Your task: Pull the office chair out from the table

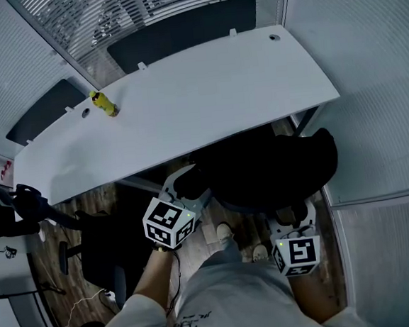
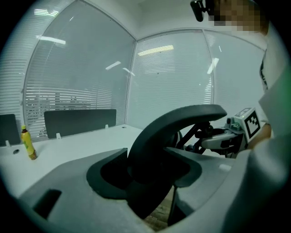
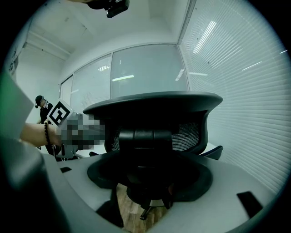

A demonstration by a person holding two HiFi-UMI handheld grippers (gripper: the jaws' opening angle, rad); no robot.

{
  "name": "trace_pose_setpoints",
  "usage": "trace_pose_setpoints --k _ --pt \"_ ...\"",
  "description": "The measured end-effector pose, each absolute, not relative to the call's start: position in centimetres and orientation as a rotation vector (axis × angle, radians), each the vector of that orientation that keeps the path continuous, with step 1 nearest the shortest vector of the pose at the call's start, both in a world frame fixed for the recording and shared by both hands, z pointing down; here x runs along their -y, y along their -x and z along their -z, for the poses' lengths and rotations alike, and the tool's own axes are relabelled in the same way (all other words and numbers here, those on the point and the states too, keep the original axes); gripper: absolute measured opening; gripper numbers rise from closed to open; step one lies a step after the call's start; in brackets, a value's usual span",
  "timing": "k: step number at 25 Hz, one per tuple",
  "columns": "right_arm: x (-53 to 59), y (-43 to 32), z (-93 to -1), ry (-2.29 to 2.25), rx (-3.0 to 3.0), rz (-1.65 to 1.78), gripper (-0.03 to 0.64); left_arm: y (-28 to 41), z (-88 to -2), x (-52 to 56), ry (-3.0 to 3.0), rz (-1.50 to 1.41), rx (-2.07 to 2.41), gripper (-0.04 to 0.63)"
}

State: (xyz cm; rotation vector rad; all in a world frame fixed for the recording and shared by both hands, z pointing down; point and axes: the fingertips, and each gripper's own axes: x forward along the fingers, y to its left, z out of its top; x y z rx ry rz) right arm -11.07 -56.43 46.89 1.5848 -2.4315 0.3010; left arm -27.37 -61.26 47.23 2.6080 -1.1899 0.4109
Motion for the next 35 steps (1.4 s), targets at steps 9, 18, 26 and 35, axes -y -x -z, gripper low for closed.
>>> trace_pose_setpoints --k 9,18,26,35 --pt "55.9 10.4 -46.9 -1.595 2.407 -0.309 0.272 26.9 -47.1 60.6 -2.555 -0.420 1.254 0.241" --pt "54.3 9.6 -46.6 -1.575 2.412 -0.307 0.272 26.1 -46.9 58.8 -2.528 -0.419 1.269 0.241" --pt "52.6 7.6 -46.8 -1.502 2.428 -0.323 0.273 24.4 -47.2 56.4 -2.478 -0.410 1.312 0.241" --pt "50.2 4.8 -47.3 -1.461 2.453 -0.311 0.273 21.8 -47.6 53.3 -2.452 -0.422 1.382 0.241"
